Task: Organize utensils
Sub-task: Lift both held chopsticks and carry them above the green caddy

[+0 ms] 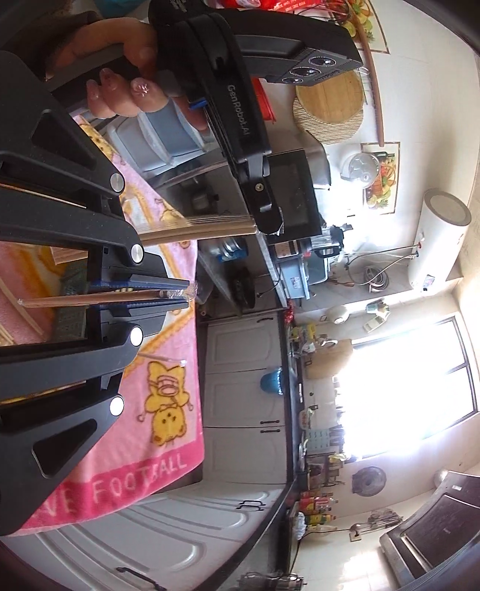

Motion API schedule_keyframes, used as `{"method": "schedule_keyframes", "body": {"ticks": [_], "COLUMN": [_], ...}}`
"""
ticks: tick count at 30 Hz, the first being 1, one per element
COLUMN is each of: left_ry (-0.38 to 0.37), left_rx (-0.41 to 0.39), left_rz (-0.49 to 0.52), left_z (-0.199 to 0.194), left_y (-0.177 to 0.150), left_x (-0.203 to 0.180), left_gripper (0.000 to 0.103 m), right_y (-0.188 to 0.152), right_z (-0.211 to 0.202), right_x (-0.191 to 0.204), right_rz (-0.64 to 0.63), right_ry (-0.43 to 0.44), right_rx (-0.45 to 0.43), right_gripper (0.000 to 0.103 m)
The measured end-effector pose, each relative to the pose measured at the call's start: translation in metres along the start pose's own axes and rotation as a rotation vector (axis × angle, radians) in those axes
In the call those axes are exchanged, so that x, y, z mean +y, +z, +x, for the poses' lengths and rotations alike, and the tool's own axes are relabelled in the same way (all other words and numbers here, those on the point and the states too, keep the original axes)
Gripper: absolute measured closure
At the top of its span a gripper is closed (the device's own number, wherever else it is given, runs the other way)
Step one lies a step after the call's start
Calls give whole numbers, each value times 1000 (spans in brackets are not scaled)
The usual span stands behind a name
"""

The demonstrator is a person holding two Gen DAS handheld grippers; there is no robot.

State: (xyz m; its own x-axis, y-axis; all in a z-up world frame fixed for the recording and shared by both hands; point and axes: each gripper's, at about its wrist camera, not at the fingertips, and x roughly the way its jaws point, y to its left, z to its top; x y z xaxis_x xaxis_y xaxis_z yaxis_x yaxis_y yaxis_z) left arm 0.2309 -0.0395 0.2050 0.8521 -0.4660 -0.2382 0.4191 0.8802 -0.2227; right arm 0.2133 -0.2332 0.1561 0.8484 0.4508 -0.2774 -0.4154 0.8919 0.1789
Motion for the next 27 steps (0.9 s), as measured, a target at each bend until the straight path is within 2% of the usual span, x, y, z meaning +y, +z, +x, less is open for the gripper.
{"method": "schedule_keyframes", "body": {"ticks": [15, 20, 27], "left_ry": [97, 150, 171], "left_rx": [-109, -154, -135], "left_rz": [-55, -35, -49], "left_z": [11, 16, 37], "left_y": [29, 30, 20], "left_x": [26, 27, 34], "left_gripper": [102, 102, 102], "right_y": [51, 65, 72], "right_z": [13, 18, 31], "right_x": [2, -4, -14], "right_rz": [-27, -25, -28], "right_ry": [-15, -13, -11], "right_rx": [-106, -149, -181], "right_gripper": [98, 98, 97]}}
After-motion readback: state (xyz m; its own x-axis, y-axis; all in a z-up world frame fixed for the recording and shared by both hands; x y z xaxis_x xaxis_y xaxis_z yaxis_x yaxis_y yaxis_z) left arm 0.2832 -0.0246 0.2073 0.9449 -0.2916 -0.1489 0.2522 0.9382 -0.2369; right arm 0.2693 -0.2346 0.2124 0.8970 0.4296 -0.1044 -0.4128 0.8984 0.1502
